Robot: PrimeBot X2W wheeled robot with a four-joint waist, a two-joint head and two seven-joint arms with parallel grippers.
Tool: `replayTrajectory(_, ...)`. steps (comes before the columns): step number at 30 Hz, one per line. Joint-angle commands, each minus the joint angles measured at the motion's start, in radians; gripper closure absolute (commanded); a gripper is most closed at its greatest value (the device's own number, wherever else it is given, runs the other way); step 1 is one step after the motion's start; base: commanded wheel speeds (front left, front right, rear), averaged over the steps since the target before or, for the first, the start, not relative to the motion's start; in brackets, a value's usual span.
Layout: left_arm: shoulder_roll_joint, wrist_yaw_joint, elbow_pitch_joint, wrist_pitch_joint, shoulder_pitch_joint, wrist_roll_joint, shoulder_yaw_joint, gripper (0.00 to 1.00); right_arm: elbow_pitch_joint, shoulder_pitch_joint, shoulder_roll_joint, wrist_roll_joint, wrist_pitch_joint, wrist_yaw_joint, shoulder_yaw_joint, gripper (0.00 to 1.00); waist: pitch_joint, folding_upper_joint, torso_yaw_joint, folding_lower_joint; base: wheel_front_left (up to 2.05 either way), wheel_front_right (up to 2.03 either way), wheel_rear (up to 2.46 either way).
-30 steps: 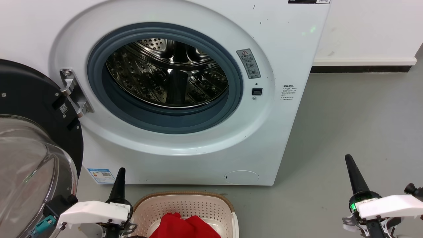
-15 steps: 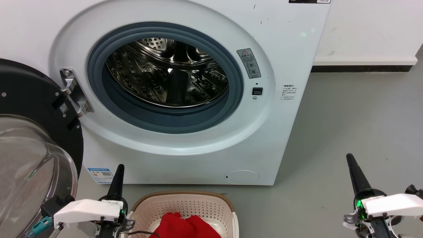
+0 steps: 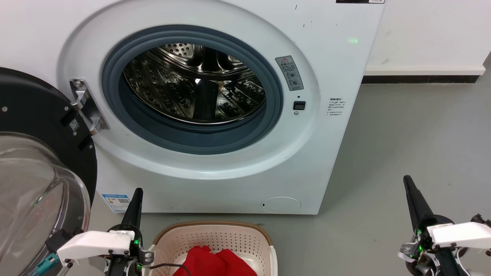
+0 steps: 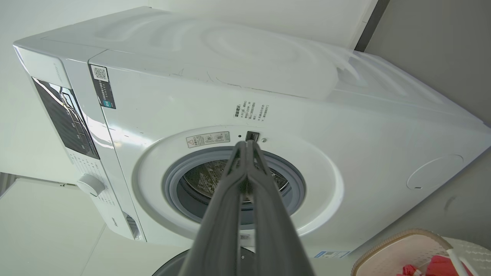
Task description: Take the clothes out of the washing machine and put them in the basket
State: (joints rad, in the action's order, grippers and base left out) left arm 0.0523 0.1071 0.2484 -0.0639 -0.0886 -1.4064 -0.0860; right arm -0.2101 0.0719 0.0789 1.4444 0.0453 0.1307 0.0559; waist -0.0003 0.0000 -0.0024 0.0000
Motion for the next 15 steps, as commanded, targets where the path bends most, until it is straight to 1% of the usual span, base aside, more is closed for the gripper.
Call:
replayTrajectory(1,0.0,0.007,-0.007,-0.006,-0.018,-0.014,-0.006,1.0,-0.001,0.018,0.003,0.015,0.004,0.0,0.003,1.0,0.0,0.0,0.0,0.0,0.0,0.0,0.0)
replayTrajectory(15,-0.002,0.018,-0.006,-0.032,-0.021,-0.124,-0.02,1.0,-0.021,0.032,-0.001,0.12,0.025,0.0,0.015,1.0,0.002,0.0,0.001,0.0,0.0,0.0,0.0)
